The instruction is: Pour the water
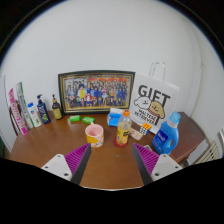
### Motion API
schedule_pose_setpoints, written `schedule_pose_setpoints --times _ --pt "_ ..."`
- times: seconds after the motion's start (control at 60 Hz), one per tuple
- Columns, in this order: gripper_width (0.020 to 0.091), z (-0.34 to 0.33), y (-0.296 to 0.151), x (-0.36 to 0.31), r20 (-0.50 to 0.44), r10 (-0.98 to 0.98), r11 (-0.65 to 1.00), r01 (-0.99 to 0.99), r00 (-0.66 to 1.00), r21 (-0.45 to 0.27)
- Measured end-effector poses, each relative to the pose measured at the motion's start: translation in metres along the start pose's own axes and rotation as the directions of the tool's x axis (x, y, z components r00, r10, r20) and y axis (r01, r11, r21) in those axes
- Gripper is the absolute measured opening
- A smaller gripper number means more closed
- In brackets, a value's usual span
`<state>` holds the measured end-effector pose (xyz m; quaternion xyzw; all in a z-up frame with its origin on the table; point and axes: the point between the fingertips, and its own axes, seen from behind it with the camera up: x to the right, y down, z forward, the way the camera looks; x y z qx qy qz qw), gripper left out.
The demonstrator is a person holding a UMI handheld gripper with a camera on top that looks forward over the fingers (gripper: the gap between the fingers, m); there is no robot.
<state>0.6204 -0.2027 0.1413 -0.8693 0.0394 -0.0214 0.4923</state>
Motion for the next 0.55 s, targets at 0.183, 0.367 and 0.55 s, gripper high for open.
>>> schedule_pose_setpoints --times 0.183,0.367,0.55 --pt "0.0851 -0.077 0.0 -0.031 -0.029 -0.039 0.999 0.04 0.999 0.014" --pt "0.0854 -0.11 0.007 -0.036 -0.058 -0.006 1.0 0.007 0.998 0.007" --pt "0.0853 -0.119 0.01 -0.044 -0.067 -0.027 1.0 0.028 0.997 0.011"
